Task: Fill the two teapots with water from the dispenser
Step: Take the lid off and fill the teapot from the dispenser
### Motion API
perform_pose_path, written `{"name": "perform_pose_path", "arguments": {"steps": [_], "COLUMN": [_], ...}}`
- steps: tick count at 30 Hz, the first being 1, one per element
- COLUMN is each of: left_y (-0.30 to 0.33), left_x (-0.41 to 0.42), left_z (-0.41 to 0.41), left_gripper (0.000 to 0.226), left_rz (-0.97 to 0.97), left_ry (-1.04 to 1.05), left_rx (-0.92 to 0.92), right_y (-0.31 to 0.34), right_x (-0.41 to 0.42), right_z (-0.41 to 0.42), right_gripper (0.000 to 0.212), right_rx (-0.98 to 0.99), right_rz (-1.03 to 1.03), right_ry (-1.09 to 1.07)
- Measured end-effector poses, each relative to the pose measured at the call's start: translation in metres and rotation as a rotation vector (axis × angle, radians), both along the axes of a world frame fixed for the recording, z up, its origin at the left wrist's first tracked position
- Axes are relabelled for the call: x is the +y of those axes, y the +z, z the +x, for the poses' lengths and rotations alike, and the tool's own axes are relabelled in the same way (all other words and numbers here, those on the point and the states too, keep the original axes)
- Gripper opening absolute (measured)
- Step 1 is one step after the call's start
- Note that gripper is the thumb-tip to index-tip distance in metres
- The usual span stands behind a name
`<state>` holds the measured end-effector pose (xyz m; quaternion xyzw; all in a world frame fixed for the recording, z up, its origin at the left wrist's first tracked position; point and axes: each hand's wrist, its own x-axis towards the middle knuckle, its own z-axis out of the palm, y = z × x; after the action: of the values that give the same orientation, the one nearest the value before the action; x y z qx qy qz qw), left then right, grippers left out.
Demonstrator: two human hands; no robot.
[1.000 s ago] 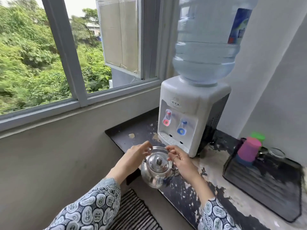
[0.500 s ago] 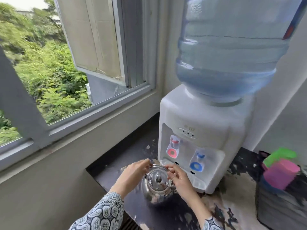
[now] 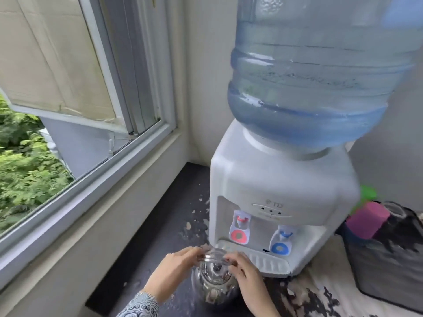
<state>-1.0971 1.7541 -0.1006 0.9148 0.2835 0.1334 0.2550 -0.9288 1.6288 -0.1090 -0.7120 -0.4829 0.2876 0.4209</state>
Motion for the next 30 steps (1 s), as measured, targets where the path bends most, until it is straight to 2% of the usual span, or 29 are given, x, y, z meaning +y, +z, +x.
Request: {"name": "perform_pose_path", "arguments": {"steps": [1,2,3,4,6,7,9,11,13,14,15,18,20,22,25,28,30], "left_y": [-0.002,-0.005,-0.009,-0.012,-0.024,-0.033,-0.045,-0.057,-0.060,-0.060,-0.061,-0.061,-0.056,-0.048,-0.044,-0.049,-0.056], "left_x": [0.001,0.004,0.005,0.005,0.005,0.005,0.006,0.010,0.010,0.009,0.008,0.001,-0.004,-0.009,-0.014,-0.013,-0.013], "left_z": [-0.003,-0.007,-0.011,-0.014,-0.021,-0.025,-0.031,-0.034,-0.033,-0.033,-0.032,-0.030,-0.026,-0.016,0.004,0.018,0.021], "left_gripper": [0.036,0.034,0.033,0.030,0.021,0.021,0.041,0.038,0.035,0.033,0.029,0.025,0.027,0.036,0.071,0.089,0.092], "left_rz": [0.047,0.097,0.133,0.169,0.241,0.274,0.273,0.278,0.317,0.328,0.326,0.237,0.175,0.132,0.126,0.209,0.234], "left_ry": [-0.048,-0.097,-0.122,-0.132,-0.177,-0.216,-0.229,-0.223,-0.226,-0.235,-0.248,-0.252,-0.163,-0.080,-0.051,-0.037,-0.015], "left_rx": [0.001,-0.002,-0.002,0.006,0.009,0.014,0.027,0.042,0.033,0.006,-0.032,-0.137,-0.195,-0.196,-0.071,0.153,0.237], "right_y": [-0.002,-0.004,-0.008,-0.015,-0.030,-0.033,-0.034,-0.039,-0.042,-0.045,-0.051,-0.050,-0.046,-0.039,-0.022,-0.015,-0.013], "right_x": [-0.003,-0.006,-0.010,-0.015,-0.027,-0.032,-0.033,-0.031,-0.028,-0.028,-0.028,-0.030,-0.027,-0.020,-0.004,0.010,0.017], "right_z": [-0.003,-0.008,-0.012,-0.015,-0.029,-0.035,-0.045,-0.048,-0.050,-0.048,-0.045,-0.040,-0.035,-0.031,-0.030,-0.027,-0.026], "right_gripper": [0.053,0.039,0.020,0.016,0.031,0.025,0.019,0.035,0.034,0.026,0.019,0.024,0.015,0.012,0.018,0.033,0.037], "right_rx": [-0.058,-0.109,-0.241,-0.330,-0.151,-0.099,-0.080,-0.068,-0.190,-0.400,-0.527,-0.524,-0.495,-0.479,-0.433,-0.387,-0.356], "right_rz": [-0.014,-0.002,-0.007,-0.010,-0.033,-0.066,-0.078,-0.015,0.015,0.025,0.056,0.050,0.104,0.165,0.153,0.037,-0.045], "right_ry": [-0.018,-0.006,0.024,0.059,0.032,0.039,-0.008,-0.083,-0.069,-0.041,-0.024,0.034,0.041,-0.034,-0.142,-0.106,-0.062]}}
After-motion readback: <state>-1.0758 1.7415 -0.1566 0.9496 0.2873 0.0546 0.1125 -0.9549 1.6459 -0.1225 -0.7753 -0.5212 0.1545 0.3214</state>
